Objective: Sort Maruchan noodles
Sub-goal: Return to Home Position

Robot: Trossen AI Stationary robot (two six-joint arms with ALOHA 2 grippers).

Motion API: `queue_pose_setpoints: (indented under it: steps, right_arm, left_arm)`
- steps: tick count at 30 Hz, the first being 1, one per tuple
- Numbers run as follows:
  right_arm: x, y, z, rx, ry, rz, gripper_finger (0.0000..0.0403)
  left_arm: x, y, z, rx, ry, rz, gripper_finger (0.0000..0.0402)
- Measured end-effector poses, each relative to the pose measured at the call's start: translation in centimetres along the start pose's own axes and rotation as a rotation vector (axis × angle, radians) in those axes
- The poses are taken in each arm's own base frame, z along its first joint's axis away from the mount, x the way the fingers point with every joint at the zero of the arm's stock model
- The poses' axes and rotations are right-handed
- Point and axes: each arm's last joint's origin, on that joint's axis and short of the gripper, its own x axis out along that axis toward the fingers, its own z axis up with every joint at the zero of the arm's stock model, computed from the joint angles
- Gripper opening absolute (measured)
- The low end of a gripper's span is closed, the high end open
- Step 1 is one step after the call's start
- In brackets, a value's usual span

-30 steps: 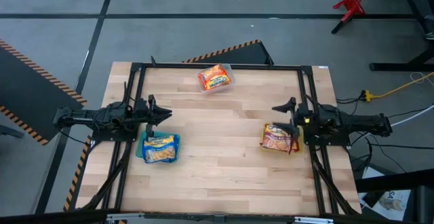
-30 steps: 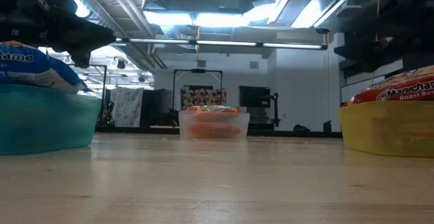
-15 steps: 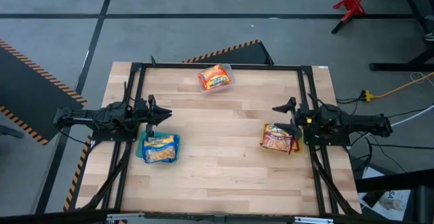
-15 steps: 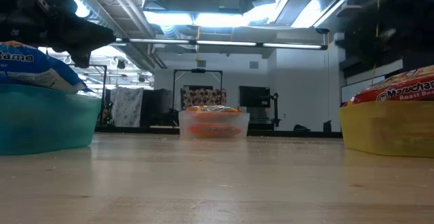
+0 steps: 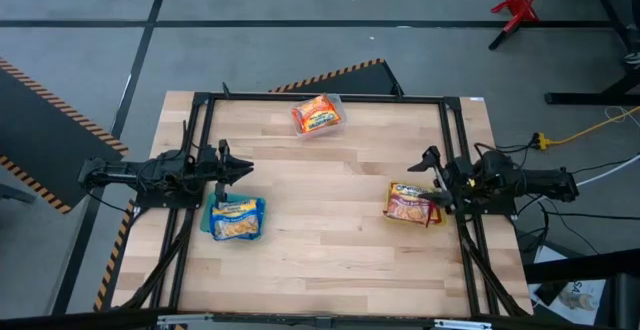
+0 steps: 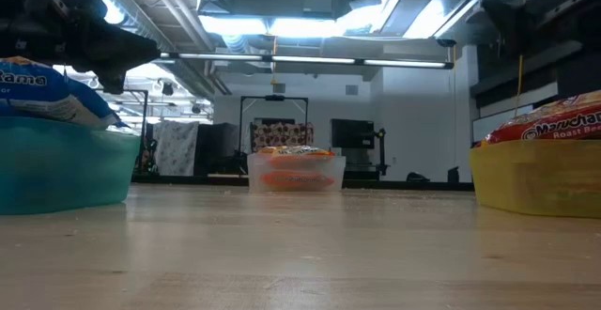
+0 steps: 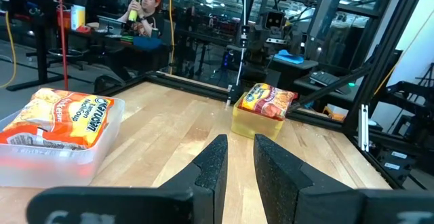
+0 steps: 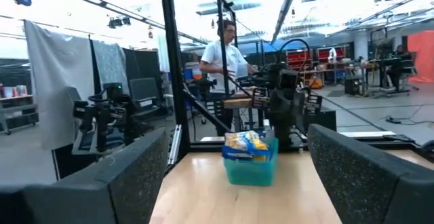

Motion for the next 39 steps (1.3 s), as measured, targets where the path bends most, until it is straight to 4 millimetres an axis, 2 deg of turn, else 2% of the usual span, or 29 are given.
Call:
queue_pose_setpoints:
  steps: [4,9,13,20,39]
  right_arm:
    - [0.0,-0.2,-0.7,0.017,0.068,-0.049,0.0340]
    - [-0.3,-1.0,-2.1,0.012,0.190,-0.271,0.0340]
    - [-0.4,-1.2,-2.2,-0.034,0.202,-0.346,0.0340]
    - [-0.5,-1.2,-2.7,-0.023,0.258,-0.323,0.0340]
    - [-0.5,-1.1,-2.7,-0.023,0.259,-0.318,0.0340]
  left_arm:
    - [0.0,0.0,0.0,0.000,0.000,0.000,0.0066]
    - [0.0,0.0,0.0,0.000,0.000,0.000,0.0066]
    - [0.0,0.0,0.0,0.000,0.000,0.000,0.0066]
    - [0.0,0.0,0.0,0.000,0.000,0.000,0.0066]
    - [0.0,0.0,0.0,0.000,0.000,0.000,0.0066]
